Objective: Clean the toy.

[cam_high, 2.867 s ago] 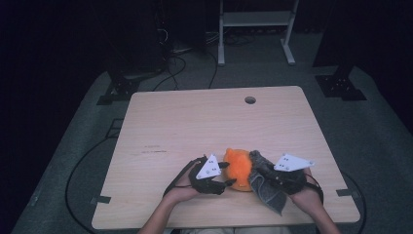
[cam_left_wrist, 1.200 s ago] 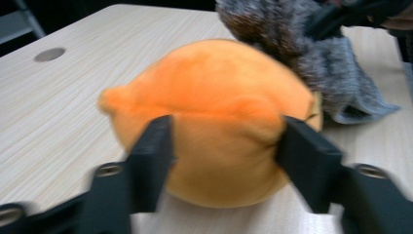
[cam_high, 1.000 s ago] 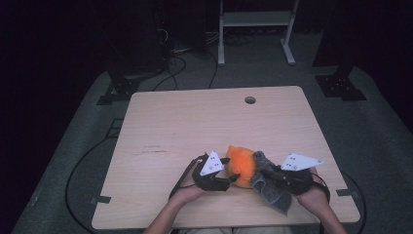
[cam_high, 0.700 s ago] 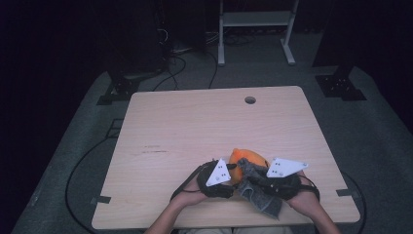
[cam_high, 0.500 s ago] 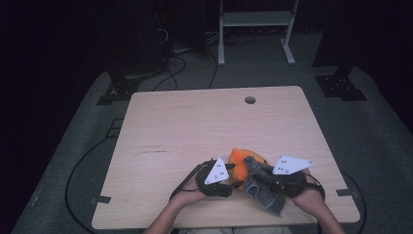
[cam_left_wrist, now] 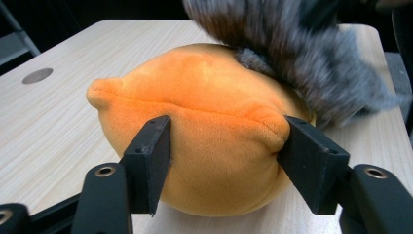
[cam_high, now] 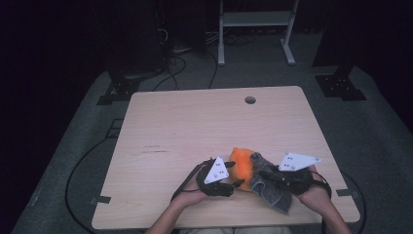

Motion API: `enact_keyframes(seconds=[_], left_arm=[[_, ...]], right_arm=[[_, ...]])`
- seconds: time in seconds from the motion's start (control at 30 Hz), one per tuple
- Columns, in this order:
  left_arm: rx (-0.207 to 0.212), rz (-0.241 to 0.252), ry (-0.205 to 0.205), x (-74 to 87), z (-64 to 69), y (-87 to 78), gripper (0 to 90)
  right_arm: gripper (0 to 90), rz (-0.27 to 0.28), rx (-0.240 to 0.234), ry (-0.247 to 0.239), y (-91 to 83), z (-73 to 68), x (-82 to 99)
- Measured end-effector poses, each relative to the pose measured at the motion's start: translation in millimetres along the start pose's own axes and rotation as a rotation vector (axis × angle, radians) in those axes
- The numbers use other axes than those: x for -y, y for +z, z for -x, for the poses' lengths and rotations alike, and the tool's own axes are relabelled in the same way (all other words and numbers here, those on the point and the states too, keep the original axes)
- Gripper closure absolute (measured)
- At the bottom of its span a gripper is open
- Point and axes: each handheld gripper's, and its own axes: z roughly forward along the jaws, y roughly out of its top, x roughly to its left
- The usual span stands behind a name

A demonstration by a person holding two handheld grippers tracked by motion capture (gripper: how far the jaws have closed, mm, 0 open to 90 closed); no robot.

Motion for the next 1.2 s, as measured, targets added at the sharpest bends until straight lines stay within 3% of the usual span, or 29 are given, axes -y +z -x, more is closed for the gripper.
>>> enact_keyframes(seconds=[0.03,0.13,0.27,0.37,0.43,0.53,0.63,0.67,0.7,0.87,1.0,1.1,1.2], left_arm=[[0.03,-0.006,0.036,-1.4,3.6,0.6,38.6],[0.064,-0.023,0.112,-2.9,12.0,1.4,39.2],[0.08,-0.063,0.139,1.6,13.1,2.7,39.1],[0.08,-0.054,0.125,3.5,11.7,1.4,39.5],[0.077,-0.055,0.117,3.4,10.8,1.3,39.5],[0.08,-0.058,0.117,4.0,9.1,0.6,39.3],[0.102,-0.027,0.069,2.2,5.5,-2.5,36.7],[0.13,0.013,0.001,-1.3,1.6,-6.6,30.0],[0.122,0.026,-0.019,-2.6,0.7,-7.6,28.5],[0.096,0.01,-0.046,-4.6,3.5,-3.9,29.0],[0.09,-0.034,0.018,-4.8,9.2,-1.7,33.6],[0.112,-0.063,0.075,-4.6,12.5,-1.7,33.9],[0.117,-0.09,0.099,-3.1,12.4,-3.2,33.9]], right_arm=[[73.9,0.014,-0.005,-0.014,-2.6,-4.7,-6.8],[73.8,0.043,-0.022,-0.056,-0.6,-17.3,-22.4],[73.9,-0.011,-0.034,-0.056,21.5,-21.8,-15.0],[74.0,-0.007,-0.038,-0.042,20.9,-19.4,-11.7],[74.0,-0.012,-0.008,-0.041,16.6,-14.2,-11.4],[74.0,-0.013,0.023,0.009,11.5,0.5,-2.9],[74.0,-0.009,0.015,0.049,9.9,7.0,4.0],[74.1,-0.009,0.014,0.051,9.8,6.7,6.9],[74.1,-0.015,0.017,0.045,9.7,5.4,6.9],[74.1,-0.038,0.01,0.021,10.6,0.9,5.3],[74.0,-0.035,0.013,0.004,5.5,-2.1,-1.3],[74.0,0.007,0.006,-0.039,3.8,-13.8,-17.4],[73.9,-0.016,0.014,-0.091,12.5,-23.7,-24.5]])
